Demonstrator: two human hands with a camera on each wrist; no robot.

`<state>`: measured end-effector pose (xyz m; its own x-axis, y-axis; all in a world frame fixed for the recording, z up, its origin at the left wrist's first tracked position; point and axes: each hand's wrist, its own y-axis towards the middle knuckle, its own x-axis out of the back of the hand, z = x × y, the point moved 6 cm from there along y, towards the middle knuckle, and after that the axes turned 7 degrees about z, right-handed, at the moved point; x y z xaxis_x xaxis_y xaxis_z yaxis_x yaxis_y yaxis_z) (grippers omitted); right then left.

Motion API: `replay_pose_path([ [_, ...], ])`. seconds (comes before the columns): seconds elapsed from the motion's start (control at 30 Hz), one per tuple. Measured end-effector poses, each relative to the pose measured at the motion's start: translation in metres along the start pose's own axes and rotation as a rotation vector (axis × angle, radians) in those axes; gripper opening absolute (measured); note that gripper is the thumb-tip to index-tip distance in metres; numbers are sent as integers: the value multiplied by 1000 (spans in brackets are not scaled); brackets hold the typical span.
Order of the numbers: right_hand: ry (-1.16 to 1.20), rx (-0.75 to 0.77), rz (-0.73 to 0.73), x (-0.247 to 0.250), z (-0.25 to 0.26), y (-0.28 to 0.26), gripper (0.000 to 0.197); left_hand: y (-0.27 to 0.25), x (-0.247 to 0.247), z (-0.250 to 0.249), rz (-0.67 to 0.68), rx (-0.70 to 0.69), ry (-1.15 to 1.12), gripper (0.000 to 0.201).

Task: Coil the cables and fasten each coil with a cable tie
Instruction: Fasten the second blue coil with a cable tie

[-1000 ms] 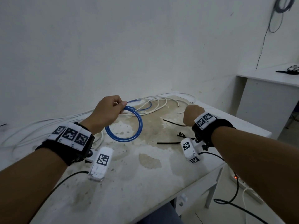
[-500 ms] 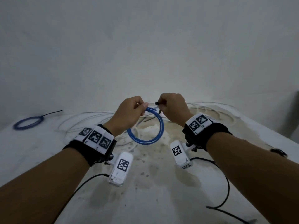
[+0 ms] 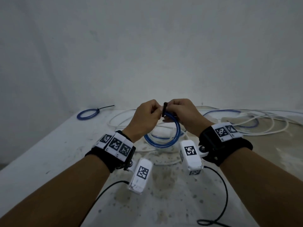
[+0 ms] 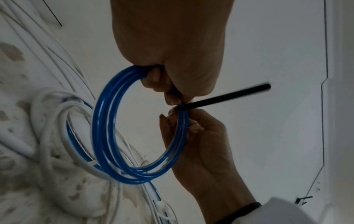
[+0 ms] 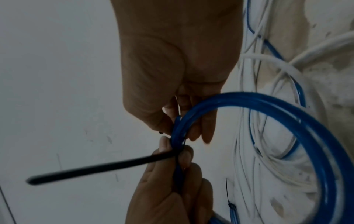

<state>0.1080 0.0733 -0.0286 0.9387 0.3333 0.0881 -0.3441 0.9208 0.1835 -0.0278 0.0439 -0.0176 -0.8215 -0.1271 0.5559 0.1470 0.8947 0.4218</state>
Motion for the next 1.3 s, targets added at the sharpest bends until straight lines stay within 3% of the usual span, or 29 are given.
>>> replay_pose_path([
  [0.23,129,17,-96,13,-11,18,6,26,-14,17,-27,89,-193,6],
  [0.53,121,-49,-224,32,-17,31,16,56,-28,15,57,52,-136,27],
  [0.6,37,-84,-228,35,-20,36,18,60,-27,19,29,80,-127,31],
  [0.7,-347,-63,-290,43,-14,41,15,64,-21,33,-42,184,-179,32],
  [0.77,-547,-15,-230,41,-4,42,19,65,-15,43,-91,244,-230,33],
  [0.83,-663,16,-50,30,3,41,24,66,-10,50,-126,282,-277,28],
  [0.93,-703,101,68,14,16,33,14,64,-7,55,-139,310,-315,26],
  [1.1,-647,304,-244,16,31,32,29,58,-15,51,-117,285,-291,27],
  [1.2,-542,327,-328,18,30,31,22,58,-17,48,-108,285,-305,27],
  [1.3,-638,341,-360,14,28,31,12,58,-14,47,-102,293,-298,25],
])
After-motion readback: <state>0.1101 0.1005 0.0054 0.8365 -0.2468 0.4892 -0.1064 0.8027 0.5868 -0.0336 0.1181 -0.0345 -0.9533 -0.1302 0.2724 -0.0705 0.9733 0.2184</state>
